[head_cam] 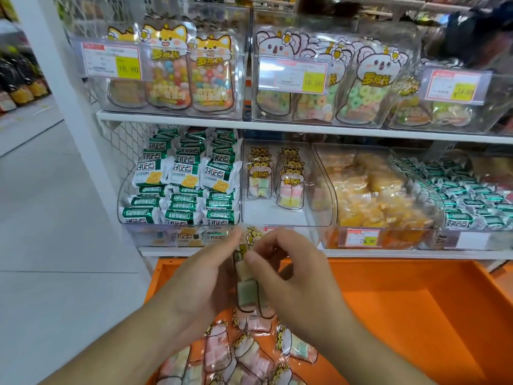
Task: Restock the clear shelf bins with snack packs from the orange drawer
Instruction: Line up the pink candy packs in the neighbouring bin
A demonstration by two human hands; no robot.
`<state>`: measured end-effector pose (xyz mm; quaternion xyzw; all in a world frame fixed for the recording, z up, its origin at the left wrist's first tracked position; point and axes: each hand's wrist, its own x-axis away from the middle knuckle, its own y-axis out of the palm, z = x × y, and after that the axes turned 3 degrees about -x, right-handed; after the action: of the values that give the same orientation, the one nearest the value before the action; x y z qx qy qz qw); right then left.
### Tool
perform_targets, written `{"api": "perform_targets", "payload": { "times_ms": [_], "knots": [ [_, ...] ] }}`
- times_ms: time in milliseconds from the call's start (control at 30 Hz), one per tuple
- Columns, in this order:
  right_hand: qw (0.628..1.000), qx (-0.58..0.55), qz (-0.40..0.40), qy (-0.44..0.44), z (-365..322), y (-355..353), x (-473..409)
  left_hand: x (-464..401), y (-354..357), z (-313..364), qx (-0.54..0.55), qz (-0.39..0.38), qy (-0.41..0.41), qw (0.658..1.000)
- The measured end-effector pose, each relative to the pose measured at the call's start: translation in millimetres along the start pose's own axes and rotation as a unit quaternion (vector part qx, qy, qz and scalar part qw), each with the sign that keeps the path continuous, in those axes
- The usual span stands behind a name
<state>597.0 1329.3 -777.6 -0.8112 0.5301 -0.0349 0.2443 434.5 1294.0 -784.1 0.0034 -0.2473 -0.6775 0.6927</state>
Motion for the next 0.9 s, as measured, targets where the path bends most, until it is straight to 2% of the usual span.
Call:
{"api": "perform_targets", "payload": {
  "times_ms": [100, 200, 333, 367, 433, 533, 633, 767, 900],
  "knots": [
    [0.993, -0.103, -0.027, 0.048, 0, -9, -4, -2, -7, 5, -0.002, -0.001, 0.033, 0.999],
    [0.991, -0.113, -0.060, 0.050, 0, -17, -5, -6, -16, 1, -0.026, 0.008, 0.051, 0.998],
    [0.983, -0.171, -0.030, 0.065, 1, -25, -11, -4, -13, -5, -0.131, 0.003, 0.067, 0.989],
    [0.984, -0.168, -0.005, 0.063, 2, -29, -12, -5, -13, -6, -0.152, 0.003, 0.072, 0.986],
    [0.994, -0.083, 0.042, 0.052, 5, -36, -14, -7, -12, -6, -0.187, 0.006, 0.081, 0.979],
    [0.996, 0.003, 0.015, 0.085, 10, -42, -16, -5, -14, -6, -0.231, -0.034, 0.076, 0.969],
    [0.995, 0.007, -0.025, 0.095, 12, -42, -18, -7, -17, -5, -0.283, -0.038, 0.065, 0.956],
    [0.996, -0.004, -0.040, 0.083, 14, -46, -23, -9, -20, -4, -0.347, -0.029, 0.083, 0.934],
    [0.996, 0.006, -0.046, 0.072, 14, -53, -33, -12, -21, 2, -0.367, -0.020, 0.101, 0.924]
  ]
}}
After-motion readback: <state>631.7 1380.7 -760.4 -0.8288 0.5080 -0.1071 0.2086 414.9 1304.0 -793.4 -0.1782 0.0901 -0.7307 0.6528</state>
